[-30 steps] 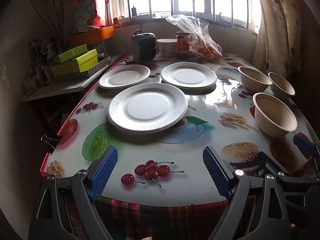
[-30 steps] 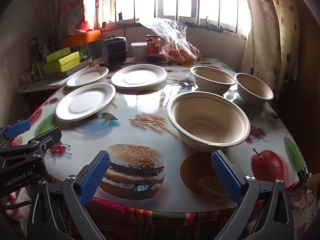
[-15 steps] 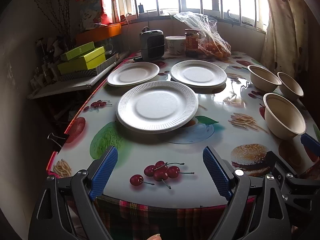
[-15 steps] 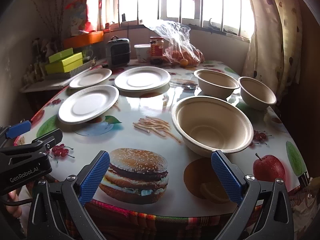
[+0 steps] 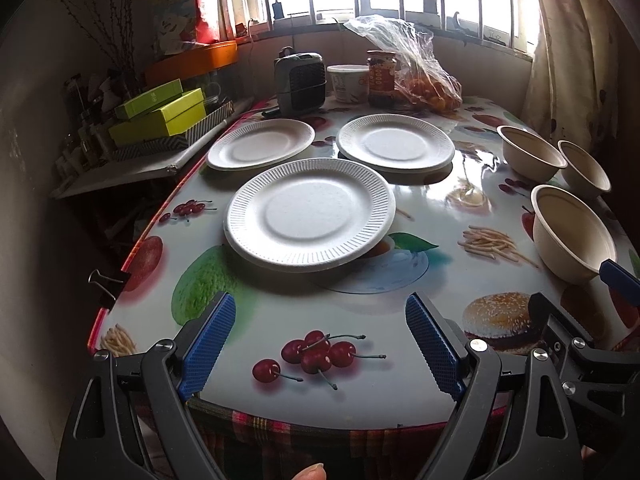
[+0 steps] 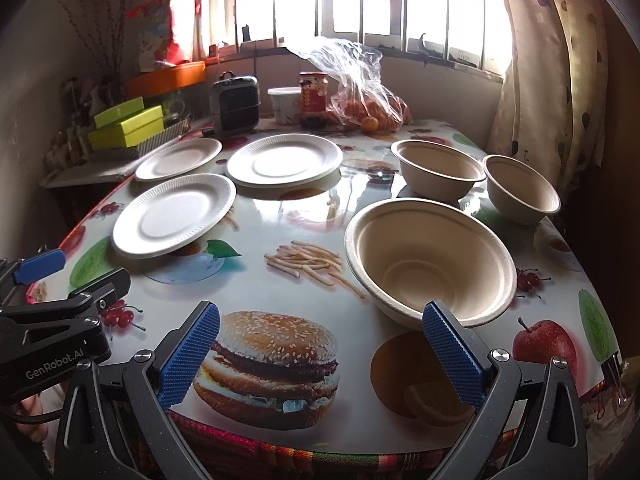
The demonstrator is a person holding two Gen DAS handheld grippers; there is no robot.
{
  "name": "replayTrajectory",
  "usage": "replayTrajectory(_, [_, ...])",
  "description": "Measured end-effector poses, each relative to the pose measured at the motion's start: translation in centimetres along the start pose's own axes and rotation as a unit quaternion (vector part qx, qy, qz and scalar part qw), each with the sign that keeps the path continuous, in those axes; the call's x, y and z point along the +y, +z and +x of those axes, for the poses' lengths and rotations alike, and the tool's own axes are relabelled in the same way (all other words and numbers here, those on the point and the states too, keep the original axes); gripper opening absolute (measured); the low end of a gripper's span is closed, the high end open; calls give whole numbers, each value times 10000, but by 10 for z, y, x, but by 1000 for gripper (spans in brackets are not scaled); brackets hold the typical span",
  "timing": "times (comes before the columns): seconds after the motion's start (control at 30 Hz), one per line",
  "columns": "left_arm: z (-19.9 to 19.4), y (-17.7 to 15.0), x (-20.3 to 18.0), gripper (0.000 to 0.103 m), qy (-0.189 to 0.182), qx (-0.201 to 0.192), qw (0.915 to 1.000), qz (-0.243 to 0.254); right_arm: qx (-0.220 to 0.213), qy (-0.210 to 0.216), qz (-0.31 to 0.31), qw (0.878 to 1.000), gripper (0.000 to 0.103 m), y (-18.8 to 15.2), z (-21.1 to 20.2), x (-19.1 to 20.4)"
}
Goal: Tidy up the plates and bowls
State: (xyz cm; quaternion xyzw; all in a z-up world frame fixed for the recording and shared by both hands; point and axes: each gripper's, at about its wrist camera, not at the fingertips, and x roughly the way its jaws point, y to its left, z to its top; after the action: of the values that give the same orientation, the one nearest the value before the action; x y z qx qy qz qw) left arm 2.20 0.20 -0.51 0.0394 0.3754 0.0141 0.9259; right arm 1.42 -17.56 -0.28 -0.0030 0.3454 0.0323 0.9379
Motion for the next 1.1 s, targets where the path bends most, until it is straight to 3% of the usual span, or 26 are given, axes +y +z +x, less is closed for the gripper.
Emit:
replayTrajectory(0.33, [8, 1, 3, 88, -164, 145, 9997, -111, 18, -20, -9, 10000, 103, 2, 4, 1])
replayTrajectory(1.1, [4, 1, 6, 88, -77, 113, 9998, -156, 14, 6, -84, 10000, 103, 3, 5, 7])
